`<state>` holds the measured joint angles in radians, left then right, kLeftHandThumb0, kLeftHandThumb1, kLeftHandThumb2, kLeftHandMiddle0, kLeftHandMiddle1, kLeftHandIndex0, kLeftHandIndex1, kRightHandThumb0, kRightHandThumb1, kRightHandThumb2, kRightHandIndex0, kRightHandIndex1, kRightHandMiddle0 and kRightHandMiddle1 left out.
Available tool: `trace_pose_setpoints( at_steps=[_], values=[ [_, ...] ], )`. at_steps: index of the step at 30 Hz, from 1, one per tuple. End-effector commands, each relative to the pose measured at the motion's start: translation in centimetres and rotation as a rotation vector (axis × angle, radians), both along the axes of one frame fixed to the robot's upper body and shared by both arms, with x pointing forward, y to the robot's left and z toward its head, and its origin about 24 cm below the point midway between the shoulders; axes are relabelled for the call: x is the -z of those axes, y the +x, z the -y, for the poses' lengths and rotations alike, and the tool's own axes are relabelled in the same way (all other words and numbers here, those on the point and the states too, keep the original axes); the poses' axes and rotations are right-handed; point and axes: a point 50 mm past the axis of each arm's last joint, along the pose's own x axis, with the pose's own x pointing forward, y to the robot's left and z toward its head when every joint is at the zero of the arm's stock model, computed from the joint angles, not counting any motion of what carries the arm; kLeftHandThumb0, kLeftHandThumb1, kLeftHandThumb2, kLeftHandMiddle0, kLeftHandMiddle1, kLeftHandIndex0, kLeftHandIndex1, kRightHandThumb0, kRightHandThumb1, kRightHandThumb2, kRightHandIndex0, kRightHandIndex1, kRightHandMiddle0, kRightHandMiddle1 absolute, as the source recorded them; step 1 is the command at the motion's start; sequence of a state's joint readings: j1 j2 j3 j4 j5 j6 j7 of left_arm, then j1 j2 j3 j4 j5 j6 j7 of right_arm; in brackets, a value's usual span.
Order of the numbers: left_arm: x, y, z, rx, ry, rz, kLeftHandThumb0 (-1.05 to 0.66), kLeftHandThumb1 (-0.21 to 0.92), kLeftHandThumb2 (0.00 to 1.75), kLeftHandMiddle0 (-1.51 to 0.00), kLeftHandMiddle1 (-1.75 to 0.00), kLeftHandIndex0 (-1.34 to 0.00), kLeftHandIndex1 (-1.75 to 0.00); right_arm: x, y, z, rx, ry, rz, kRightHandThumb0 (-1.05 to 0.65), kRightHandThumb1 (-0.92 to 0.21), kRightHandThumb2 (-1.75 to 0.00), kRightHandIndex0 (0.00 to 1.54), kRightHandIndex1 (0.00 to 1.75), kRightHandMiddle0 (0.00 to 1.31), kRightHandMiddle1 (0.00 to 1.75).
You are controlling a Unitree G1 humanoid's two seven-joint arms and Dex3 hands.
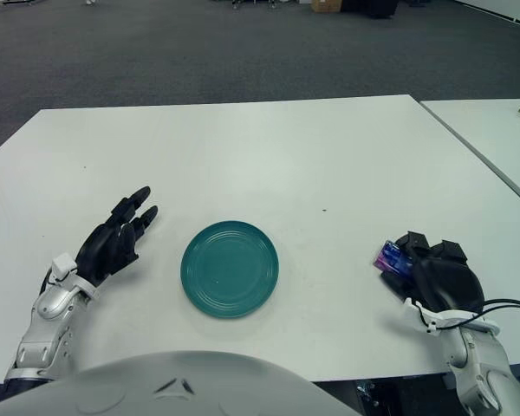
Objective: Put the gum into the plate.
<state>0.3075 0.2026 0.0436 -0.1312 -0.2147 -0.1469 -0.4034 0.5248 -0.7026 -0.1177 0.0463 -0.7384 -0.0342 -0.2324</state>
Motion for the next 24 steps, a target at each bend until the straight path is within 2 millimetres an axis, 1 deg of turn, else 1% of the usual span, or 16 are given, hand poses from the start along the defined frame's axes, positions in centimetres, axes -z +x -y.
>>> trace_pose_setpoints(
  at_steps=[1, 3, 5, 6, 8, 9, 11, 12, 13, 14, 16, 18, 20, 22, 23, 24],
  values=[
    [-0.5, 0.1, -0.1, -0.010, -0.020, 0.010, -0.89, 0.92, 0.91, -0.25, -0.02, 0.00, -0.40, 4.2, -3.7, -0.1, 0.071, 0.040, -0.246, -0.40, -0.66, -0.88, 0.47, 1.48, 0.36, 1.75],
    [-0.5, 0.2, -0.1, -0.012, -0.026, 0.007, -0.88, 0.92, 0.92, -0.26, -0.02, 0.00, -0.41, 4.2, -3.5, 0.0, 0.070, 0.038, -0.241, -0.39, -0.66, -0.87, 0.46, 1.46, 0.36, 1.75],
    [-0.8, 0.2, 0.0, -0.014, -0.026, 0.011, -0.88, 0.92, 0.92, -0.27, -0.02, 0.00, -0.43, 2.6, -1.8, 0.5, 0.056, 0.028, -0.204, -0.39, -0.67, -0.86, 0.45, 1.43, 0.36, 1.75],
    [-0.7, 0.4, 0.0, -0.016, -0.020, 0.008, -0.88, 0.92, 0.92, -0.27, -0.03, 0.00, -0.44, 1.3, -0.6, 0.7, 0.043, 0.022, -0.171, -0.39, -0.67, -0.85, 0.45, 1.40, 0.35, 1.75],
    [-0.2, 0.7, -0.3, -0.019, -0.008, -0.004, -0.88, 0.92, 0.93, -0.28, -0.03, 0.00, -0.47, -0.6, 0.9, 0.7, 0.023, 0.017, -0.126, -0.39, -0.68, -0.85, 0.46, 1.39, 0.35, 1.75],
    [0.1, 0.9, -0.5, -0.020, -0.003, -0.011, -0.88, 0.92, 0.93, -0.29, -0.03, 0.00, -0.48, -1.2, 1.3, 0.6, 0.017, 0.016, -0.111, -0.39, -0.68, -0.85, 0.46, 1.41, 0.35, 1.75],
    [0.0, 0.8, -0.4, -0.018, 0.003, -0.012, -0.88, 0.92, 0.93, -0.29, -0.03, 0.00, -0.50, -2.2, 1.9, 0.4, 0.009, 0.017, -0.086, -0.39, -0.67, -0.86, 0.47, 1.44, 0.35, 1.75],
    [-0.2, 0.8, -0.3, -0.016, 0.004, -0.010, -0.88, 0.92, 0.93, -0.29, -0.02, 0.00, -0.50, -3.4, 2.5, 0.2, -0.002, 0.014, -0.056, -0.39, -0.67, -0.86, 0.48, 1.46, 0.36, 1.75],
    [-0.4, 0.8, -0.1, -0.014, 0.006, -0.006, -0.87, 0.92, 0.92, -0.30, -0.03, 0.00, -0.52, -5.2, 3.5, -0.1, -0.024, 0.007, -0.010, -0.39, -0.66, -0.87, 0.48, 1.55, 0.36, 1.75],
    [-0.5, 0.9, -0.1, -0.014, 0.007, -0.004, -0.87, 0.92, 0.92, -0.31, -0.03, 0.00, -0.53, -6.5, 4.0, -0.4, -0.038, 0.001, 0.020, -0.40, -0.66, -0.88, 0.50, 1.59, 0.36, 1.75],
    [-0.5, 0.8, 0.0, -0.016, 0.006, -0.004, -0.86, 0.92, 0.92, -0.32, -0.03, 0.00, -0.57, -8.2, 4.8, -0.8, -0.061, -0.001, 0.057, -0.40, -0.65, -0.89, 0.54, 1.68, 0.37, 1.75],
    [-0.5, 0.8, 0.1, -0.025, -0.003, -0.007, -0.86, 0.92, 0.91, -0.34, -0.04, 0.00, -0.61, -10.3, 5.8, -1.5, -0.103, 0.000, 0.116, -0.40, -0.63, -0.91, 0.59, 1.71, 0.38, 1.75],
    [-0.4, 0.9, 0.2, -0.032, -0.008, -0.010, -0.85, 0.92, 0.90, -0.36, -0.04, 0.00, -0.64, -11.6, 6.3, -2.0, -0.129, -0.003, 0.151, -0.40, -0.63, -0.91, 0.62, 1.73, 0.38, 1.75],
    [-0.3, 1.0, 0.1, -0.040, -0.012, -0.016, -0.85, 0.92, 0.90, -0.38, -0.04, 0.00, -0.68, -14.0, 7.1, -3.1, -0.178, -0.027, 0.229, -0.40, -0.62, -0.93, 0.65, 1.74, 0.39, 1.75],
    [-0.2, 1.0, 0.1, -0.045, -0.019, -0.020, -0.84, 0.92, 0.90, -0.38, -0.05, 0.00, -0.69, -15.5, 7.7, -4.0, -0.212, -0.051, 0.285, -0.40, -0.61, -0.93, 0.66, 1.74, 0.39, 1.75],
    [-0.1, 1.1, 0.1, -0.047, -0.023, -0.023, -0.84, 0.92, 0.90, -0.40, -0.05, 0.00, -0.71, -16.5, 8.1, -4.6, -0.232, -0.066, 0.319, -0.40, -0.61, -0.94, 0.68, 1.74, 0.40, 1.75]
  ],
)
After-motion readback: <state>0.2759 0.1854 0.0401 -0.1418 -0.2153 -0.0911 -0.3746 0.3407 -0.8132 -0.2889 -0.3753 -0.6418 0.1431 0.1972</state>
